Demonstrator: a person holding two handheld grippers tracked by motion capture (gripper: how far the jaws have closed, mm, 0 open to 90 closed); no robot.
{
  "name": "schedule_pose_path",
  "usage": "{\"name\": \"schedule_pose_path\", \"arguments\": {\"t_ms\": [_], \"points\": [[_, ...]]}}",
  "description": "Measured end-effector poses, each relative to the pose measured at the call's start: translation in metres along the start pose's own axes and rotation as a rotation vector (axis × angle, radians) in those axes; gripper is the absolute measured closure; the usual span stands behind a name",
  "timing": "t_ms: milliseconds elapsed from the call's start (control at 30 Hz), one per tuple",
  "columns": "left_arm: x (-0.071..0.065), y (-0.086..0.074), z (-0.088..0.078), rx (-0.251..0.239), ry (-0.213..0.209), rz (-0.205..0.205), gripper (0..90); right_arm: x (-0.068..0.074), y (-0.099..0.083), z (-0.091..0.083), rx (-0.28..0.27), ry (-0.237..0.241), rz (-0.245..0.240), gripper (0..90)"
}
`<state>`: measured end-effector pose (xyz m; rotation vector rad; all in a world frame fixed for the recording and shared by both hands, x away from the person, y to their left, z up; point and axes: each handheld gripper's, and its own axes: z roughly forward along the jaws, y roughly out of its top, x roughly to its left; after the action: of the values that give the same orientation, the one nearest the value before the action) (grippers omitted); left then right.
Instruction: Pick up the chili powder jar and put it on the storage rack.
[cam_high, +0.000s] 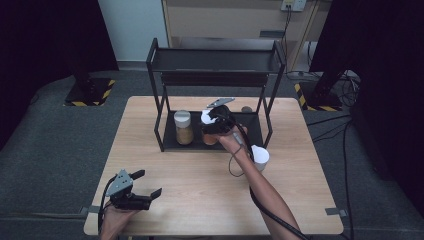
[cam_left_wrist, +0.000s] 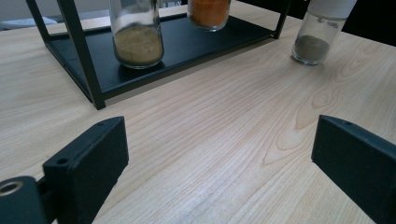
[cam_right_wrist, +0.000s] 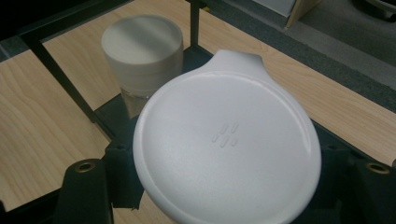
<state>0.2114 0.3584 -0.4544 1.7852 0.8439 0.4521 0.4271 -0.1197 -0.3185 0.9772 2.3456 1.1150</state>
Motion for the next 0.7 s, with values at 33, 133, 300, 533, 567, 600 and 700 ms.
{"name": "schedule_pose_path", "arguments": {"t_ms": [33,133,300,533,567,600,700], "points": [[0.000,0.000,0.000,0.000,0.000,0.000,2.9,-0.001,0.000,0.002,0.000,-0.002,0.005,31.2],[0.001,0.000,0.000,0.001,-0.003,-0.001,3.0,-0.001,0.001,0.007,0.004,-0.014,0.018,31.2],[0.001,0.000,0.001,0.001,-0.006,0.000,3.0,-0.001,0.002,0.017,0.008,-0.034,0.017,31.2],[0.002,-0.001,0.001,0.002,-0.008,-0.002,3.0,-0.001,-0.001,0.026,0.012,-0.042,0.025,31.2],[0.002,0.000,0.001,0.002,-0.009,-0.001,3.1,-0.001,-0.001,0.027,0.013,-0.041,0.028,31.2],[0.002,0.000,0.001,0.002,-0.009,-0.001,3.1,-0.001,-0.002,0.029,0.017,-0.044,0.030,31.2],[0.002,-0.001,0.001,0.001,-0.007,-0.003,3.1,-0.001,-0.004,0.032,0.024,-0.049,0.031,31.1]]}}
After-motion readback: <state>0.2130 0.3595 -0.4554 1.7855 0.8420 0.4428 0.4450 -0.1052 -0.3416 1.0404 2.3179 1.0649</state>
